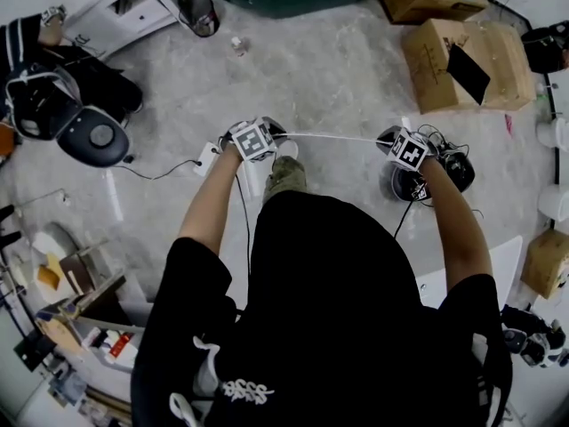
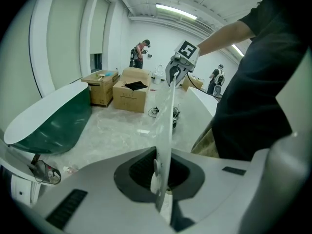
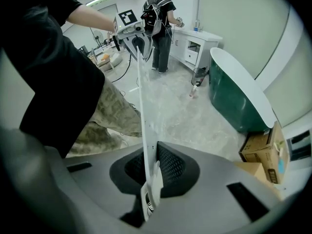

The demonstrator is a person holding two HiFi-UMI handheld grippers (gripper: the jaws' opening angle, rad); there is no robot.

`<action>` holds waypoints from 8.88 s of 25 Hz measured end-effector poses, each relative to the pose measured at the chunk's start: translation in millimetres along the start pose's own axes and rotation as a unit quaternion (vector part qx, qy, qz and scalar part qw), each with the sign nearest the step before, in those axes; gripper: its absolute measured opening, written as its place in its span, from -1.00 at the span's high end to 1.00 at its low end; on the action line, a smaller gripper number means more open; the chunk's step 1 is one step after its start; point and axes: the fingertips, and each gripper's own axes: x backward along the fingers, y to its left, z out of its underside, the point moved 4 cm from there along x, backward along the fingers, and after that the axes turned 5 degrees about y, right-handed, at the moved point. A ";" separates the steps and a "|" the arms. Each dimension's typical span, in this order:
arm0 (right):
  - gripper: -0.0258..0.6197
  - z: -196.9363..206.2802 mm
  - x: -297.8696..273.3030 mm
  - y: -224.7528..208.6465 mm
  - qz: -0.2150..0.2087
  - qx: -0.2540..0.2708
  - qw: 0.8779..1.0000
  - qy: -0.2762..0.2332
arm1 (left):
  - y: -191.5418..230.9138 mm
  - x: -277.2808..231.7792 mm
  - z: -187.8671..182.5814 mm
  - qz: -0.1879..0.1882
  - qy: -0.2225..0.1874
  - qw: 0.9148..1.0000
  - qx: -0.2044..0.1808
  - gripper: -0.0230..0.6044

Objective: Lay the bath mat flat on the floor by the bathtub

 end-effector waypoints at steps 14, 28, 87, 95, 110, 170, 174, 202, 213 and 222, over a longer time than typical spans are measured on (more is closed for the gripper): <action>0.83 -45.3 5.3 -110.0 -0.014 0.004 1.000 0.003 | 97.7 19.8 -24.0 -0.004 -0.015 0.999 0.045 0.85; 0.83 -100.6 -3.3 -191.5 0.002 -0.012 1.000 0.003 | 160.1 24.3 -3.9 0.032 -0.051 0.995 0.085 0.85; 0.83 -3.0 -15.9 -588.0 -0.065 0.000 0.997 -0.043 | 417.7 -73.1 -251.7 -0.078 -0.028 0.947 0.311 0.85; 0.83 -17.7 -38.3 -589.8 -0.052 -0.012 0.998 -0.020 | 441.5 -88.9 -222.5 -0.060 -0.015 0.955 0.289 0.85; 0.83 -24.4 -118.2 -576.3 -0.033 -0.008 0.999 0.042 | 461.0 -158.5 -153.5 -0.029 -0.013 0.973 0.228 0.84; 0.83 35.8 -556.8 -703.0 0.107 0.127 0.986 -0.025 | 637.7 -534.1 29.5 -0.206 0.096 0.970 0.087 0.84; 0.83 25.7 -587.1 -731.2 0.136 0.121 0.983 -0.033 | 669.9 -557.7 43.9 -0.217 0.094 0.969 0.074 0.84; 0.33 -8.1 -731.1 -827.1 0.274 0.059 0.957 -0.081 | 785.0 -649.0 136.9 -0.351 -0.006 0.912 0.214 0.35; -0.01 -15.3 -692.8 -796.0 0.280 0.029 0.945 -0.166 | 714.9 -599.1 159.5 -0.361 -0.045 0.879 0.309 0.26; -0.01 36.6 -663.1 -795.2 0.213 -0.069 0.951 -0.214 | 651.9 -575.0 95.5 -0.311 -0.060 0.911 0.265 0.26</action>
